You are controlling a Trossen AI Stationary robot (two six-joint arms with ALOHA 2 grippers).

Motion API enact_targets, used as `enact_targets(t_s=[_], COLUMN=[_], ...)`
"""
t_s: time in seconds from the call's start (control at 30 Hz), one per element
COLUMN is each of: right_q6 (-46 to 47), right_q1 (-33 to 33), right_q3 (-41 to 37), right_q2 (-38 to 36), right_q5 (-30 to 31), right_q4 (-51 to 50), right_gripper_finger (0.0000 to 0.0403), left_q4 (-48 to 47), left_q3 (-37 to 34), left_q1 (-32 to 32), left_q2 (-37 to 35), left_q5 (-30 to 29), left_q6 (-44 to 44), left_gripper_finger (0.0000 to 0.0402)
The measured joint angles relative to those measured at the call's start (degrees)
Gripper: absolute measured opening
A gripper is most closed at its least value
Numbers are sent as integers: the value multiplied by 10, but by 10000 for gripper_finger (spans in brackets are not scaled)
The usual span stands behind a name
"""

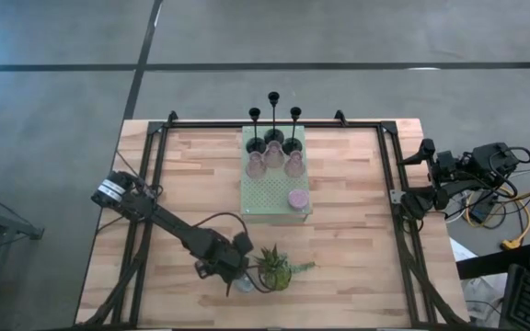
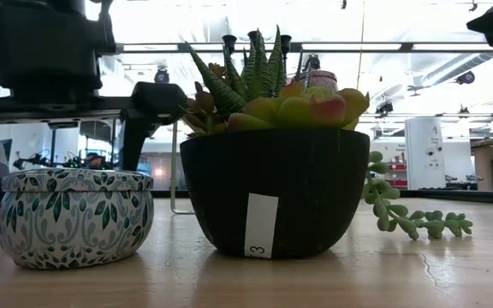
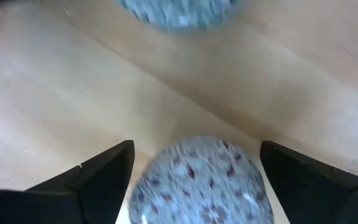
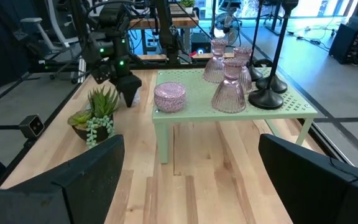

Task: Pick & Place candle stick holders
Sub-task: Put the red patterned scented candle on the shelf

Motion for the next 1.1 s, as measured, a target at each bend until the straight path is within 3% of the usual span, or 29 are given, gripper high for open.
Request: enact_targets(t_s=[0.57, 0.83, 1.1], right_q6=[0, 0, 0], right_q1=[0, 0, 0], right_q3=[0, 0, 0], right_q2=[0, 0, 0], right_q5=[0, 0, 0], right_q4=[0, 0, 0], right_gripper_finger=[366, 366, 366], left_q4=[-2, 7, 16], left_q3=[-11, -17, -19], left_q1=[26, 34, 44], left_q2=[-3, -3, -2], left_q5=[-8, 17, 47], left_q6=[-21, -5, 7], left_gripper_finger=[355, 355, 323])
